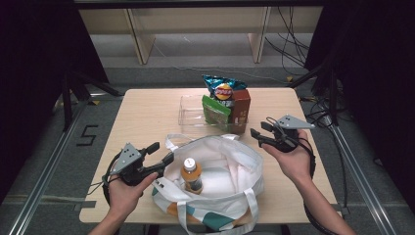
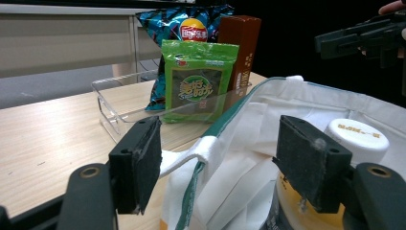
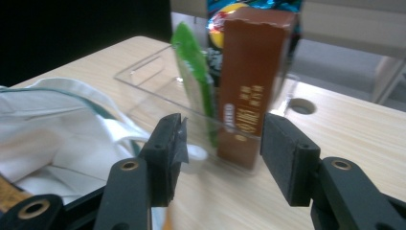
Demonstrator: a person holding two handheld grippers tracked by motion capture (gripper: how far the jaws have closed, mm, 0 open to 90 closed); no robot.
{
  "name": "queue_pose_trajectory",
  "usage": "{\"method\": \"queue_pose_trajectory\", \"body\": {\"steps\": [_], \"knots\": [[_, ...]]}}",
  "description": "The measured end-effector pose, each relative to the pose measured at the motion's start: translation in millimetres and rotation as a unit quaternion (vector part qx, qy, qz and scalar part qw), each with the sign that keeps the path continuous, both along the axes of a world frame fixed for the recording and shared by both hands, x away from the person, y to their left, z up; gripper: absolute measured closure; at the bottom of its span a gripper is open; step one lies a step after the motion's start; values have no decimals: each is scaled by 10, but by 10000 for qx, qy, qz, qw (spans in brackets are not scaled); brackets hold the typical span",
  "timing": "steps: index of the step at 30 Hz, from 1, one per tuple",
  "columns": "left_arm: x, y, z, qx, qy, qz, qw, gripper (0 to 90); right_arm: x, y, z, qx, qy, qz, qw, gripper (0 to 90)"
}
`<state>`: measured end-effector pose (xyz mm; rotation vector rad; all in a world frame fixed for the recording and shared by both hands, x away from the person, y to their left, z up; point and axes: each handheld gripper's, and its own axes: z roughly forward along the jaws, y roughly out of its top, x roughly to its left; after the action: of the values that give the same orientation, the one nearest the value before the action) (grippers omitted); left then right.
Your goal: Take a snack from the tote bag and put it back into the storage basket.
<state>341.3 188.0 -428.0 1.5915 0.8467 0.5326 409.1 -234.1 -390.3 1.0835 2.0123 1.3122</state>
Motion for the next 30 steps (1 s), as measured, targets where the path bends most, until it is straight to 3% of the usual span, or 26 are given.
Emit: {"method": "queue_pose_trajectory", "body": {"steps": [2, 4, 6, 8, 10, 13, 15, 16, 19, 20, 23, 26, 28, 30], "knots": [[2, 1, -4, 1, 9, 6, 10000, 320, -23, -54, 0, 98, 88, -105, 9999, 490], [-2, 10, -3, 37, 7, 6, 10000, 320, -30, -103, -19, 80, -25, -222, 9997, 491], [-3, 15, 7, 55, -30, 49, 10000, 320, -71, -150, -18, 13, 122, -205, 9997, 490], [0, 8, 5, 51, 1, 66, 10000, 320, -87, -182, -33, 12, 8, -193, 9998, 489], [8, -7, -7, -9, -13, 42, 10000, 321, -131, -208, -27, 141, 102, -215, 9996, 489], [5, -3, 10, 51, 1, 78, 10000, 321, -156, -280, -29, 94, 75, -100, 9999, 485], [15, -1, 7, 42, -16, 78, 10000, 321, -180, -308, -40, 39, 54, -189, 9998, 482], [18, 1, 4, 51, -11, 75, 10000, 320, -200, -298, -40, 134, 168, -287, 9994, 481], [13, 5, 0, 49, 4, 77, 10000, 321, -202, -322, -68, 140, 111, -262, 9995, 476], [15, 4, -4, 3, -30, 52, 10000, 321, -225, -324, -74, 172, 191, -311, 9992, 475], [3, 9, 4, 40, -6, 71, 10000, 321, -239, -376, -109, 40, 98, -302, 9995, 472], [-7, -3, 15, 8, -10, 76, 10000, 320, -287, -369, -133, 230, 148, -399, 9988, 472], [-5, -16, 15, -50, -52, 31, 10000, 321, -323, -394, -134, 161, 194, -435, 9987, 472], [-22, -12, 20, 32, -19, 36, 10000, 320, -343, -422, -150, 206, 137, -449, 9987, 472]]}}
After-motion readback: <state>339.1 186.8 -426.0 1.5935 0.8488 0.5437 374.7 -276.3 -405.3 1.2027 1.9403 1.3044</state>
